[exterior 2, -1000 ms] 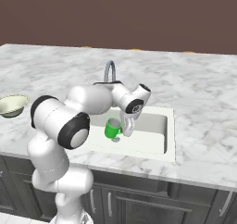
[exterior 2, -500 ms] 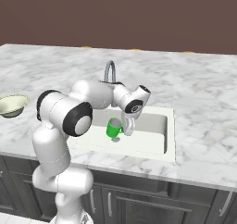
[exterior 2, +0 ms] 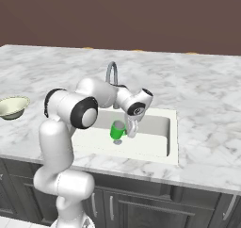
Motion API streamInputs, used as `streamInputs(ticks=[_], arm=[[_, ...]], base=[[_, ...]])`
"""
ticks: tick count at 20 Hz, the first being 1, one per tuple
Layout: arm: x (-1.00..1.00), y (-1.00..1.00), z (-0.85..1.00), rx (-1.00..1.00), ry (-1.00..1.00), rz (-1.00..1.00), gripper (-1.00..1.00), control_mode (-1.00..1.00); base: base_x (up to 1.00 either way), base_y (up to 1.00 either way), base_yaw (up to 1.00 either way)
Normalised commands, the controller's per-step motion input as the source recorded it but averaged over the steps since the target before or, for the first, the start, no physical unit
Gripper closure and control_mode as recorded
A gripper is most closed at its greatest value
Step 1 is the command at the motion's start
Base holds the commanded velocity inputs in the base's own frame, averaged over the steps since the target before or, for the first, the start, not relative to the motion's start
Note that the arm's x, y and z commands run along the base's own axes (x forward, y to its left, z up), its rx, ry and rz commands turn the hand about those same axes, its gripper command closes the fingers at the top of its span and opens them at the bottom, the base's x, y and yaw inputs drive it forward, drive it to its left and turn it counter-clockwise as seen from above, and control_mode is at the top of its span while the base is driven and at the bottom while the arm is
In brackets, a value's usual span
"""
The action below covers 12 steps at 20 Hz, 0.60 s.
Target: Pick the mug and place it in the sink. Pick the bowl and place it in the open cabinet and then close the cabinet.
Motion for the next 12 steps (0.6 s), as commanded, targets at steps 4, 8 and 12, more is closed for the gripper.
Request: streamInputs(ticks=[4, 8, 12], arm=[[0.27, 0.0, -0.18, 0.0, 0.0, 0.0, 1.0, -1.0], [0.19, -0.02, -0.18, 0.0, 0.0, 0.0, 1.0, -1.0], [0.09, -0.12, -0.17, 0.0, -0.01, 0.01, 1.0, -1.0]], base=[[0.0, 0.0, 0.0], [0.0, 0.0, 0.0], [0.0, 0.0, 0.0]])
